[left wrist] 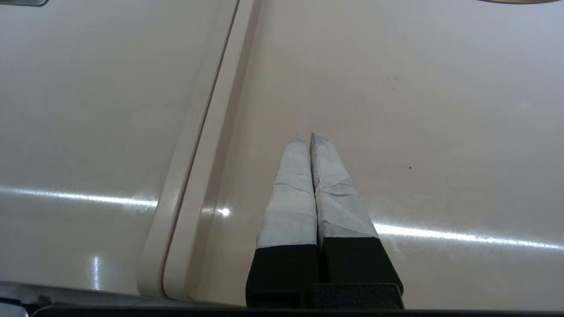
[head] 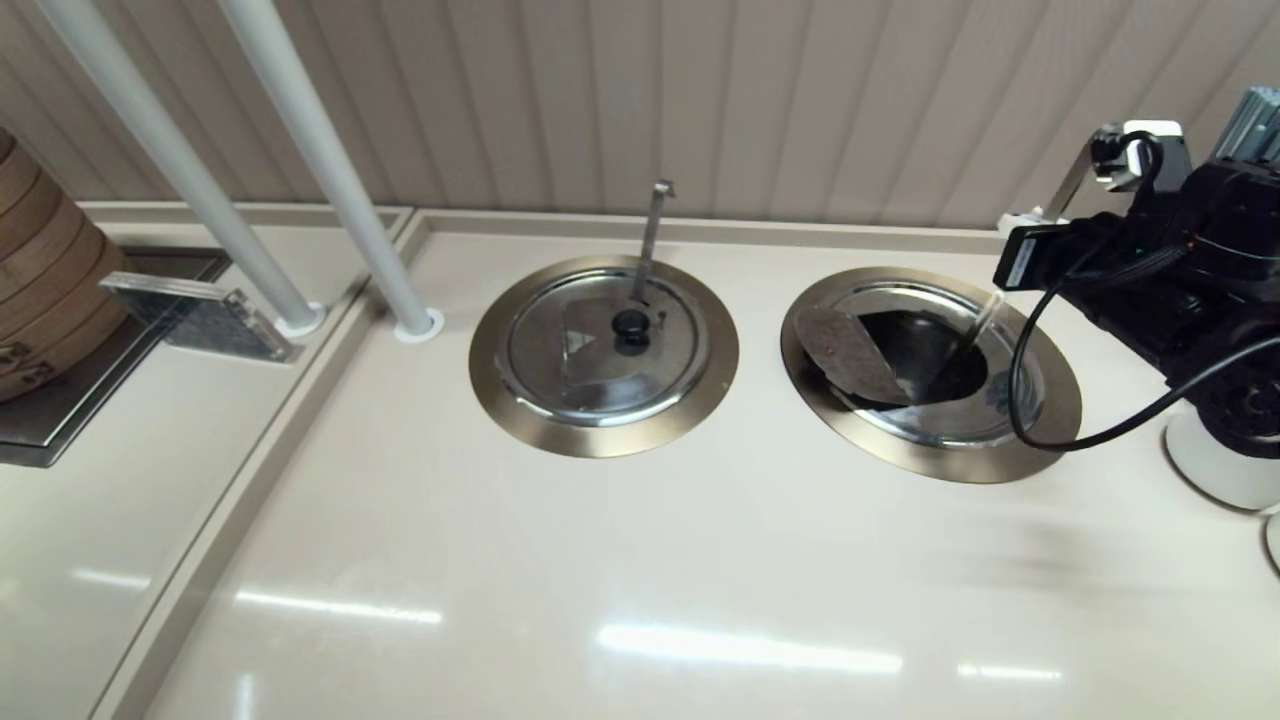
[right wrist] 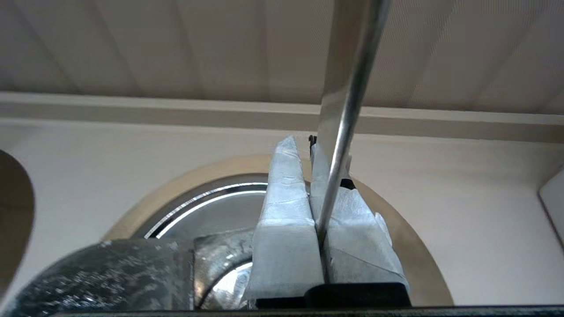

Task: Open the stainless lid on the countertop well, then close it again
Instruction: Stir with a spoon

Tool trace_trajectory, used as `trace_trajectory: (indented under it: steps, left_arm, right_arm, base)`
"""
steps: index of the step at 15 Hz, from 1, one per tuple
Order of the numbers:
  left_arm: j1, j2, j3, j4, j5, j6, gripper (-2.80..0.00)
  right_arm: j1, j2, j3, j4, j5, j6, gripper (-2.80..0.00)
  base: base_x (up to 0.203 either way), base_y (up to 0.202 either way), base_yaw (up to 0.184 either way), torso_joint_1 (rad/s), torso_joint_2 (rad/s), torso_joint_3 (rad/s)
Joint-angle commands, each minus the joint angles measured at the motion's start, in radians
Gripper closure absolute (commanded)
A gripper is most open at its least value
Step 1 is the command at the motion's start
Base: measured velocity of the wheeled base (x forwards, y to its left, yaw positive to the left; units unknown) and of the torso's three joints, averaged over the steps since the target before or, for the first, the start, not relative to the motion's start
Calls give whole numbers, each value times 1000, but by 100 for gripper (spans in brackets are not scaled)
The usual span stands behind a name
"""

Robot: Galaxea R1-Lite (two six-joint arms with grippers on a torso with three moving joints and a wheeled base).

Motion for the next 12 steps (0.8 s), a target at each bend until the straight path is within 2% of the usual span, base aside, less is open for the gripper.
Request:
trace_trajectory:
  steps: [1,4,7,10,11,12]
  left_arm:
    - [1,1,0,0,0,0,0]
    - [1,1,0,0,0,0,0]
    - [1,1,0,0,0,0,0]
    - [1,1,0,0,0,0,0]
    - [1,1,0,0,0,0,0]
    - [1,1,0,0,0,0,0]
  right_arm:
    - [30,13,-11,-16,-5,56,0]
    - [66,-17,0,-15,-4,77,0]
    - [40,-50,15,39,35,64,0]
    - [-41,-16,11,56,44,-61,0]
    - [-42,4,-1,52,41,-50,0]
    - [-36,25,-19,36,35,-7,0]
  base:
    - [0,0,0,0,0,0]
    - [0,0,0,0,0,0]
    - [0,0,0,0,0,0]
    - [0,0,0,0,0,0]
    - [0,0,0,0,0,0]
    - [0,0,0,0,0,0]
